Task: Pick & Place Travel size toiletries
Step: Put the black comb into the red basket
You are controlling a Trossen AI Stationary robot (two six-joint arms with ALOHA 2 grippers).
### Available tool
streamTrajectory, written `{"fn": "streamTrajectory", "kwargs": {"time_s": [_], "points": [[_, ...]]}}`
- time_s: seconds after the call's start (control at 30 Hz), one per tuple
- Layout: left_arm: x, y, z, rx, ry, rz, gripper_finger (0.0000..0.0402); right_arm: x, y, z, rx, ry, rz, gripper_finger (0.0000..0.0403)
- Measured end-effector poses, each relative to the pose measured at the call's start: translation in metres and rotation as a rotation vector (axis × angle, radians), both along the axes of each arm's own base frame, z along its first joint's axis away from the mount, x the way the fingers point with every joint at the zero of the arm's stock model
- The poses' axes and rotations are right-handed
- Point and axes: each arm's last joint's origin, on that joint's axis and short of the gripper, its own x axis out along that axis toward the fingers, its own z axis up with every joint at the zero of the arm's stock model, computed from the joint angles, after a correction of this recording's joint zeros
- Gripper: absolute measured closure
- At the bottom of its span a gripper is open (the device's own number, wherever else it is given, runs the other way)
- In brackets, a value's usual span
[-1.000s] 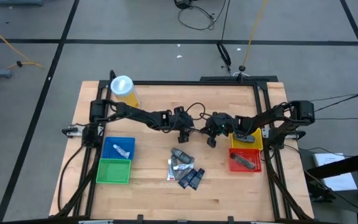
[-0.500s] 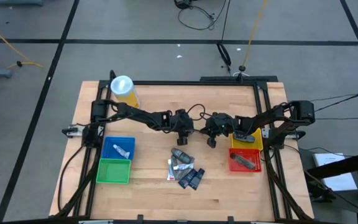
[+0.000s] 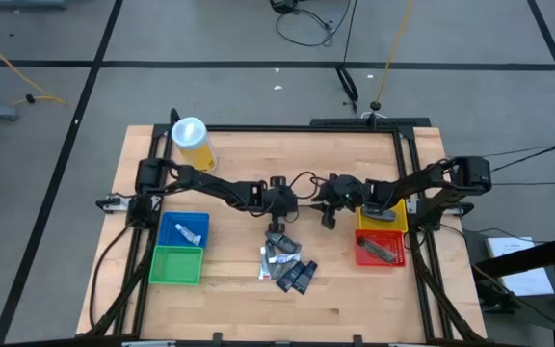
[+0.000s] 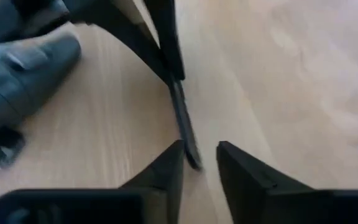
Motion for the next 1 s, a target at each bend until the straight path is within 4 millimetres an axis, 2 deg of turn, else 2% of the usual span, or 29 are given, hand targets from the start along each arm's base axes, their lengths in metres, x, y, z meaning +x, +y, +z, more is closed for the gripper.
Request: {"fn": "streamTrajectory", "kwargs": {"time_s": [0.1,0.27,0.4,0.6,0.73,0.87,1.0], "points": [[-0.010,-0.003,0.009,0.032,0.068,0.045,0.0396,-0.001,0.000,0.011,-0.010,-0.043,0.000,0.0264],[-0.033,-0.006,0.041,0.061,0.156,0.089,0.0393,-0.002,0.002,0.027,-0.037,-0.110,0.008,0.0225],[-0.052,-0.005,0.069,0.063,0.185,0.114,0.0396,-0.002,0.000,0.031,-0.119,-0.130,-0.038,0.0219],[-0.083,0.000,0.113,0.032,0.167,0.174,0.0391,-0.020,-0.006,0.023,-0.292,-0.211,-0.279,0.0229],[-0.104,-0.002,0.137,-0.120,0.140,0.146,0.0396,-0.041,-0.009,0.018,-0.333,-0.313,-0.367,0.0234],[-0.119,-0.018,0.154,-0.305,0.117,0.103,0.0390,-0.059,-0.010,0.012,-0.325,-0.366,-0.396,0.0234],[-0.117,-0.037,0.163,-0.376,0.047,0.031,0.0398,-0.071,-0.005,0.008,-0.298,-0.382,-0.395,0.0234]]}}
